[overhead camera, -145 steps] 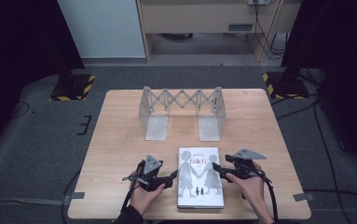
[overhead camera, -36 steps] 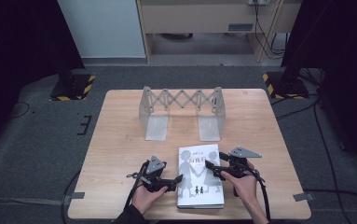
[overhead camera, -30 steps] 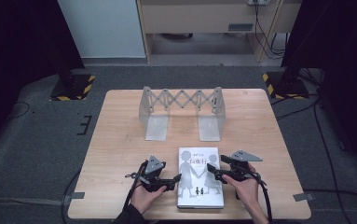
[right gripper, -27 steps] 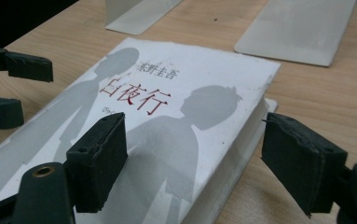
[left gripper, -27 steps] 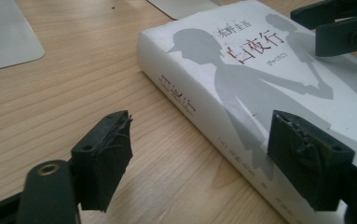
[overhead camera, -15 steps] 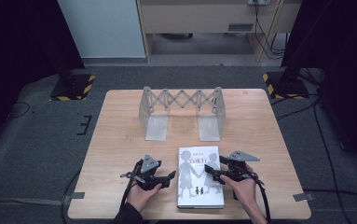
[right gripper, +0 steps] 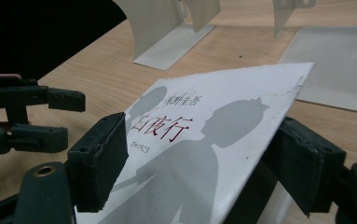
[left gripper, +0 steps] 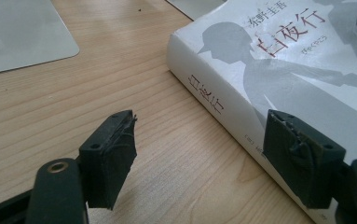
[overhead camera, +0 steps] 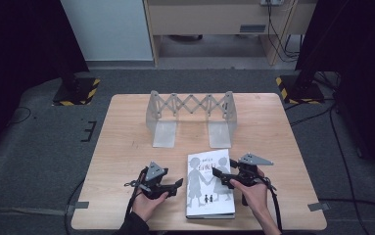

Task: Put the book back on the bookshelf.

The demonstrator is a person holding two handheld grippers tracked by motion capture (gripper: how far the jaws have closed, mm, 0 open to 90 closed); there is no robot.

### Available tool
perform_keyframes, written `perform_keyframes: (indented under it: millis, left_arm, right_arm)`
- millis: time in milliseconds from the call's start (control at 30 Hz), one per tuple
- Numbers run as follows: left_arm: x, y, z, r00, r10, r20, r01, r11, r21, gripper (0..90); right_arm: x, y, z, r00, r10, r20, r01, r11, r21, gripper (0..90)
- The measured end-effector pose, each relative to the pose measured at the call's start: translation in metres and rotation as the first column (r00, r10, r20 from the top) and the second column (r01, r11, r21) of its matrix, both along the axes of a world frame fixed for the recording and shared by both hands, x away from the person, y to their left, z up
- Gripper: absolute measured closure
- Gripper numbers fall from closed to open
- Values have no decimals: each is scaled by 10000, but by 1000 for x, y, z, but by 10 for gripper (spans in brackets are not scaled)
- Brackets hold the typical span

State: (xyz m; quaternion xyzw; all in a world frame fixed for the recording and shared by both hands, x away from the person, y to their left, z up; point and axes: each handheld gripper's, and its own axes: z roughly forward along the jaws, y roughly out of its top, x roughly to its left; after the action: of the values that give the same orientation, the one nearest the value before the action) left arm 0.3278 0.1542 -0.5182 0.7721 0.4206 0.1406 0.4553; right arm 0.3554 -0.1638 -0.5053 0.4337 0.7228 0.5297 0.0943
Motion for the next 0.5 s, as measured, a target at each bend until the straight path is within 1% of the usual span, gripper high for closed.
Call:
perform_keyframes:
  millis: [33, 100, 133, 167, 233, 333, 400, 433, 467, 500]
  left_arm:
    - [0, 0, 0, 10000, 18, 15, -18, 10000, -37, 237]
    - [0, 0, -1, 10000, -18, 28, 18, 10000, 3, 232]
    - [0, 0, -1, 10000, -21, 48, 21, 10000, 4, 223]
    - [0, 0, -1, 10000, -23, 75, 23, 10000, -12, 223]
    - [0, 1, 0, 9999, -23, 141, 24, 10000, -27, 212]
    - [0, 2, -1, 9998, -13, 217, 14, 10000, -63, 197]
    - [1, 2, -1, 9997, -8, 249, 10, 10000, -62, 187]
    - [1, 2, -1, 9996, -2, 274, 4, 10000, -70, 180]
    - [1, 2, -1, 9996, 1, 288, 1, 10000, -74, 174]
    - [1, 2, -1, 9996, -5, 300, 8, 10000, -84, 171]
  right_arm:
    - [0, 2, -4, 9996, 158, -254, -154, 9997, 164, 238]
    - [0, 3, -5, 9993, 208, -299, -204, 9997, 148, 242]
    - [-2, 6, -7, 9986, 340, -417, -332, 9992, 212, 226]
    - [-2, 6, -7, 9986, 340, -417, -332, 9992, 212, 226]
    - [-2, 7, -8, 9981, 385, -477, -380, 9992, 115, 232]
    - [-4, 8, -11, 9960, 533, -718, -516, 9983, 253, 239]
    - [-5, 9, -13, 9963, 510, -687, -482, 9980, 418, 240]
    - [-5, 9, -13, 9959, 527, -734, -496, 9978, 441, 255]
    - [-4, 10, -12, 9940, 630, -898, -586, 9970, 506, 264]
    - [-4, 11, -12, 9935, 662, -921, -612, 9965, 561, 273]
